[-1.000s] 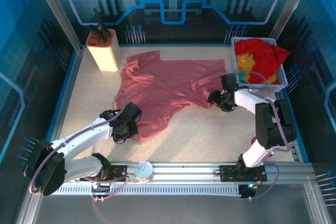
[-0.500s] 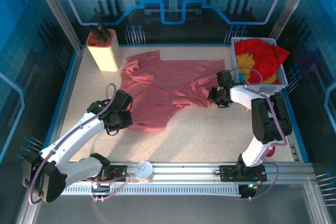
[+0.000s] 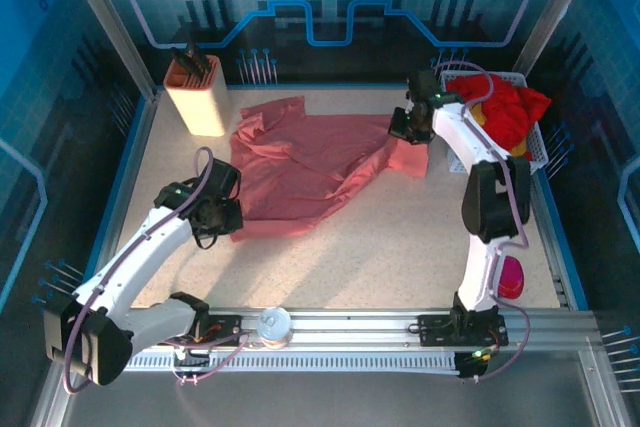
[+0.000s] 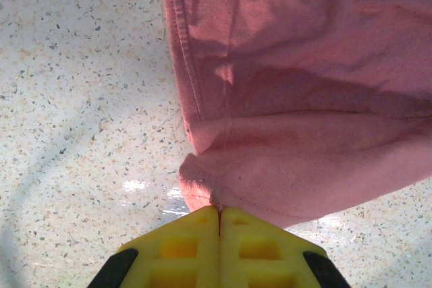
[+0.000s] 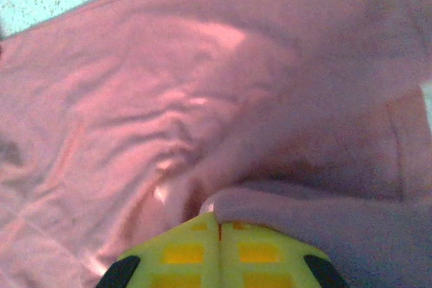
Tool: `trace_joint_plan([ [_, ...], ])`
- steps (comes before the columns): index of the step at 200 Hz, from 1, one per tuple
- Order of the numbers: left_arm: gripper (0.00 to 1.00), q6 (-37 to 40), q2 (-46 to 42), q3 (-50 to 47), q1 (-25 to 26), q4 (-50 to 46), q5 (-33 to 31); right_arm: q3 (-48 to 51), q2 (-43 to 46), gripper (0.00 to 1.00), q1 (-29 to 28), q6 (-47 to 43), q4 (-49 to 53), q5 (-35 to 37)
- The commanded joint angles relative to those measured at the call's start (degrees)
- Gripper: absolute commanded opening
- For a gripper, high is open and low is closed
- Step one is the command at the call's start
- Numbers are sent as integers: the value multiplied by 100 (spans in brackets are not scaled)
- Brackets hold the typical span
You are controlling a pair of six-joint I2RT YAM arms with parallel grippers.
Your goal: Fold and stack the t-shirts
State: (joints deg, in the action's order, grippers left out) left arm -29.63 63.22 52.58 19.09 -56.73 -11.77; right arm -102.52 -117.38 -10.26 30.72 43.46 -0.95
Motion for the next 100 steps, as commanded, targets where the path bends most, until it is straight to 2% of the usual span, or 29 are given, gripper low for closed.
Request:
trace_joint_plan([
  [1, 0, 196, -29, 149, -92, -111, 6, -678, -808, 26, 87, -328, 1069, -116],
  [16, 0, 228, -61, 156, -115, -95, -1, -637, -838, 45, 86, -356, 998, -62],
  [41, 0, 290, -97, 159, -168, -48, -36, 423, -65, 79, 123, -360, 186, 99],
  [65, 0, 356, -42, 114, -213, 84, 58, 1491, 835, 82, 190, -384, -549, 190],
  [100, 0, 482, 154, 198, -319, 156, 48, 2796, 1718, 78, 476, -153, -1195, 417],
])
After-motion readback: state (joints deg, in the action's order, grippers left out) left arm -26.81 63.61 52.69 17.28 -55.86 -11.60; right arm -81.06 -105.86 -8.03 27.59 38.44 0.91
